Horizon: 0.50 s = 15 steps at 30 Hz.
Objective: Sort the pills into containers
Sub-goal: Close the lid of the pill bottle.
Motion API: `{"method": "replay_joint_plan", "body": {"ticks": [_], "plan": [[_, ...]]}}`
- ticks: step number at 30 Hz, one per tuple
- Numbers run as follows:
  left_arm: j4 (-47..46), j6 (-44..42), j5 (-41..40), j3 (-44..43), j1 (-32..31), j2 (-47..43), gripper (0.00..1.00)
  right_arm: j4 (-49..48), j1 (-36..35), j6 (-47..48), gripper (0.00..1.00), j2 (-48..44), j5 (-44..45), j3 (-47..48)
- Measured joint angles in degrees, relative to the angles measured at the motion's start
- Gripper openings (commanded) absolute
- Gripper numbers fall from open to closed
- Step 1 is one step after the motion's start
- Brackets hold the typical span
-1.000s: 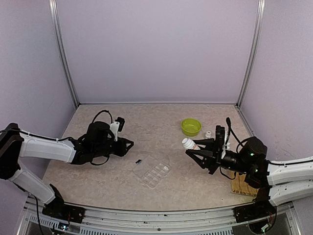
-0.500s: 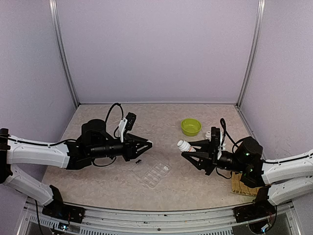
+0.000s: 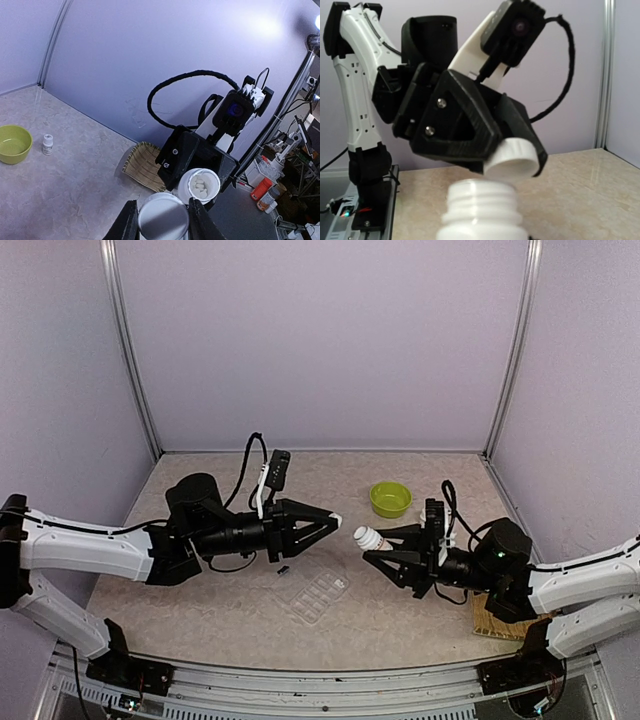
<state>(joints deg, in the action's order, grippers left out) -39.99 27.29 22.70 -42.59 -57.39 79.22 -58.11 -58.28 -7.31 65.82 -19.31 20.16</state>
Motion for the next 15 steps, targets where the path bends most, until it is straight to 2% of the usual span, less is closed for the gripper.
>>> {"method": "replay_joint_plan", "body": {"ticks": [15], "plan": [[-4.42, 3.63, 1.36, -2.91, -2.62, 3.52, 0.29, -0.04, -1.22, 0.63, 0.0, 1.11, 0.28, 1.55]]}}
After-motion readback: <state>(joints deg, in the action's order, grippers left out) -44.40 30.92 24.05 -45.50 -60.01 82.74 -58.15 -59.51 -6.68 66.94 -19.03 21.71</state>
